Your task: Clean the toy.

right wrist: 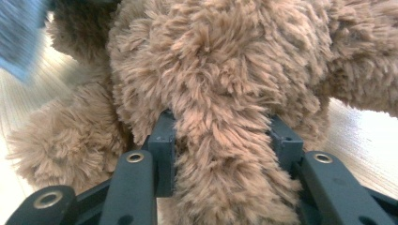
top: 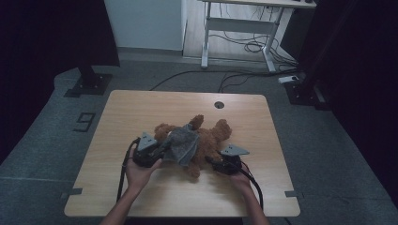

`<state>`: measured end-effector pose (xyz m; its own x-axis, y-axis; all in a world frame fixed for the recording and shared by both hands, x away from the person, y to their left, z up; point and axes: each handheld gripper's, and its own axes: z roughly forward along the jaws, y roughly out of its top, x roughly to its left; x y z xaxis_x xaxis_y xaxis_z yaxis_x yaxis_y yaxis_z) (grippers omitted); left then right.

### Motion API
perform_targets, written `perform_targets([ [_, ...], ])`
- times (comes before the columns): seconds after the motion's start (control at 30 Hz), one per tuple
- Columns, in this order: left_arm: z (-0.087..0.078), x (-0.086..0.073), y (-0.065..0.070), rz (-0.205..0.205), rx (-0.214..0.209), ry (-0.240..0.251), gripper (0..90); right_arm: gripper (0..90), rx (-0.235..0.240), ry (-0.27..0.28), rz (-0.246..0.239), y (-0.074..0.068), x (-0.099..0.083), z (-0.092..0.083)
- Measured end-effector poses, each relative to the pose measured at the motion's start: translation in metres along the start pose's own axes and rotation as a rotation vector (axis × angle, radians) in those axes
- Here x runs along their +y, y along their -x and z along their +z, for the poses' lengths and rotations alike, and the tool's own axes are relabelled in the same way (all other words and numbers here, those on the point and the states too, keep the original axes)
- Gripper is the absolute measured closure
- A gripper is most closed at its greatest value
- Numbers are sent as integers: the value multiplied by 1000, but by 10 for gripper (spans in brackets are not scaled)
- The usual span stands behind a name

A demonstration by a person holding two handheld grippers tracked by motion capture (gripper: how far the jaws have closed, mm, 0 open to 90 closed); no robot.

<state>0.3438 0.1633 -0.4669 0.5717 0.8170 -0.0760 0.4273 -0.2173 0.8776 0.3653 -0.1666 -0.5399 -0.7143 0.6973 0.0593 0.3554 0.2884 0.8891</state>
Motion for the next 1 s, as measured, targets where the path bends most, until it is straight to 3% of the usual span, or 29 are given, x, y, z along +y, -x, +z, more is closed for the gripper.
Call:
perform_targets([
  [0.17, -3, -17, -28, -57, 48, -30, 763, 559, 0, -1, -1, 0, 0, 0],
  [0.27, 1, -30, -45, -122, 45, -58, 763, 559, 2, -1, -2, 0, 0, 0],
  [0.5, 11, -49, -70, -194, 68, -123, 763, 559, 3, 0, 0, 0, 0, 0],
  [0.67, 19, -55, -78, -197, 100, -169, 763, 559, 6, 2, 4, 0, -1, 1],
  [0.77, 17, -54, -78, -200, 97, -159, 763, 559, 7, 1, 4, 0, -1, 0],
  [0.9, 1, -41, -68, -176, 87, -88, 763, 559, 9, 4, 12, 2, -1, 0],
  [1.0, -10, -22, -55, -138, 71, -28, 762, 559, 9, 4, 13, 2, -1, 0],
])
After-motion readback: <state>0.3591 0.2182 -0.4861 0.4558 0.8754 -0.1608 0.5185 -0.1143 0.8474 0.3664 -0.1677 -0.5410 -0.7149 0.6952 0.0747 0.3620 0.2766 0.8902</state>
